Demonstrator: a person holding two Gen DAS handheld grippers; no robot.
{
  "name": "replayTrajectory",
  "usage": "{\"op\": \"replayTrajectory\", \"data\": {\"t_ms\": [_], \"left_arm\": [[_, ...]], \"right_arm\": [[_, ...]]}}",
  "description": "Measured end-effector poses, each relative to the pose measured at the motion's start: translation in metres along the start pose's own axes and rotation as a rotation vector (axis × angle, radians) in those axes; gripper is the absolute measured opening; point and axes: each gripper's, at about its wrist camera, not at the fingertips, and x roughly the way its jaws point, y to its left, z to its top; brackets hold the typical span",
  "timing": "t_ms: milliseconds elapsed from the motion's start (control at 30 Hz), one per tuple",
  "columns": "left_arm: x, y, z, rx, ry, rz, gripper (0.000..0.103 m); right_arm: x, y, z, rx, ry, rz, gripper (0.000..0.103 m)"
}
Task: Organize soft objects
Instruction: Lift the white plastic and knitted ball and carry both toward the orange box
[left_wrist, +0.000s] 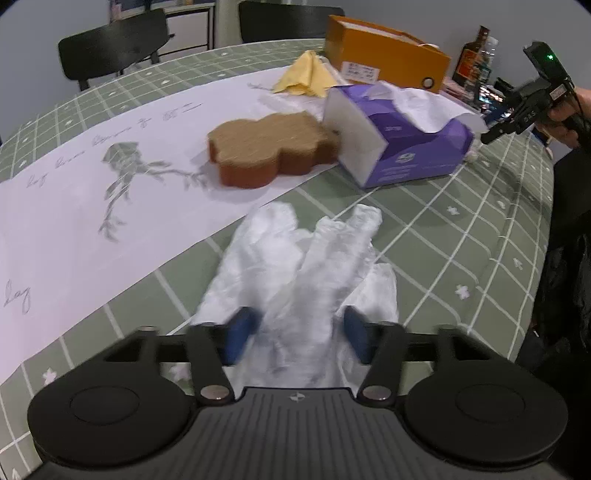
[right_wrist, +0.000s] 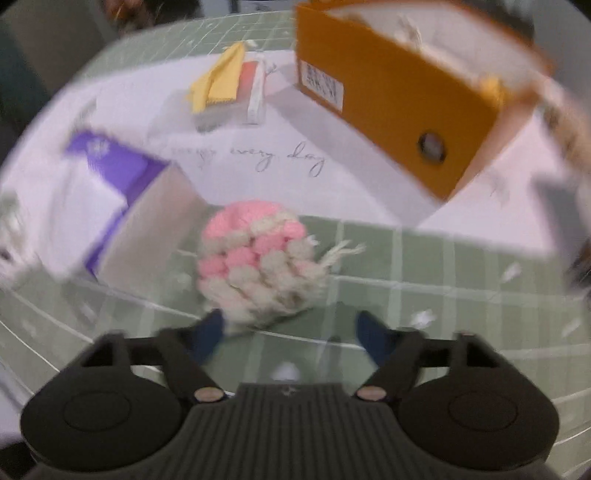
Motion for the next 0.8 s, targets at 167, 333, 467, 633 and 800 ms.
{"op": "replayTrajectory", "data": {"t_ms": [167,333,467,633,800], "left_arm": [[0.005,-0.011,0.011,0.050,0.010,0.045,0.088],[0.015,-0.016,0.021,0.089,0.052,0.101,0.091],[0.023,-0.018,0.022,0.112,0.108,0.135,0.100],[0.027,-0.017,0.027,0.144,0.129,0.150,0.103],[0.035,-0.006,0.031,0.123,0.138,0.130,0.103]], "right_arm": [[-0.011,0.017,0.011,-0.178,-0.087,-0.011,0.099],[0.025,0.025,0.030,-0.231,-0.014,0.041,0.099],[0.049,0.030,0.038,-0.253,0.037,0.043,0.099],[0.061,0.022,0.042,-0.223,0.069,0.082,0.084],[0.061,0.020,0.039,-0.212,0.052,0.094,0.066]]}}
